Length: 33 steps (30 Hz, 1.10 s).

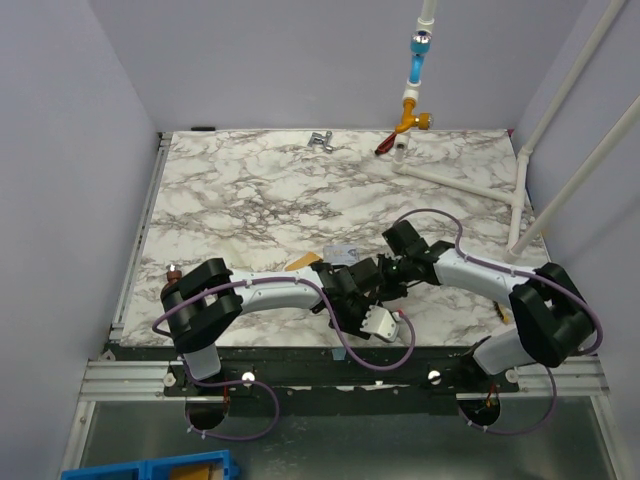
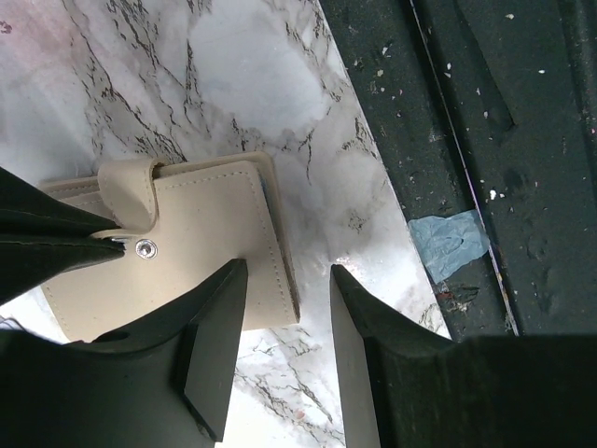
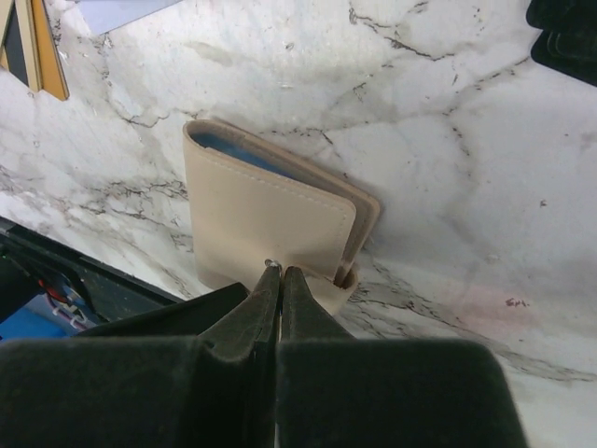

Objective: Put the credit cards into the card holder
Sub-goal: Close the card holder at the center of the board.

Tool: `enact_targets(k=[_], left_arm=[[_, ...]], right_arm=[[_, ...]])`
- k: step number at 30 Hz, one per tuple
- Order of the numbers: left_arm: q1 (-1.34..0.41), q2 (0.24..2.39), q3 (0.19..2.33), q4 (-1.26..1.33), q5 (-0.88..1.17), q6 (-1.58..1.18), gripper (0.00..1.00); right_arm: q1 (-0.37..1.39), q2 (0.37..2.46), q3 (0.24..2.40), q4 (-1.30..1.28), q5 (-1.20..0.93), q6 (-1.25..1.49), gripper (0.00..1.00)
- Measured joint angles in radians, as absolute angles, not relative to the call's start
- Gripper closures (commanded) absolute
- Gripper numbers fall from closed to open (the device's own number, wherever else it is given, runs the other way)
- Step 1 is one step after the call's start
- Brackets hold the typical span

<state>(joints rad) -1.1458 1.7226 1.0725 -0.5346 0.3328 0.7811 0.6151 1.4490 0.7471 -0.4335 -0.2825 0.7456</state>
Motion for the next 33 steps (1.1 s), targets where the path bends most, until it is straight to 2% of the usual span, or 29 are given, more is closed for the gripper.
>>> enact_targets(k=[9,12,18,23,28,33], left_arm=[[-1.146,1.722,1.068,-0.523,0.329,0.782,0.61],[-1.146,1.722,1.068,-0.522,0.329,0.782,0.62],[-1.146,1.722,1.067,-0.519,0.327,0.782,0.63],[-1.145,1.717,1.057,-0.507,0.326,0.782,0.64],[-1.145,1.715,1.054,-0.501,0.325,0.782,0.65],[-1.14,1.713,1.052,-0.498,0.326,0.782,0.66]], right_arm=[[0.642,1.497,0.768,-0.414,-0.256,0.77,0.99],[0.66,1.517,0.789,-0.415,-0.238,0.771,0.86],[0.676,1.528,0.812,-0.416,-0.216,0.781,0.68],[0.681,1.517,0.817,-0.424,-0.208,0.785,0.73],[0.682,1.501,0.817,-0.436,-0.205,0.785,0.69],[0.701,1.501,0.841,-0.466,-0.203,0.779,0.69]])
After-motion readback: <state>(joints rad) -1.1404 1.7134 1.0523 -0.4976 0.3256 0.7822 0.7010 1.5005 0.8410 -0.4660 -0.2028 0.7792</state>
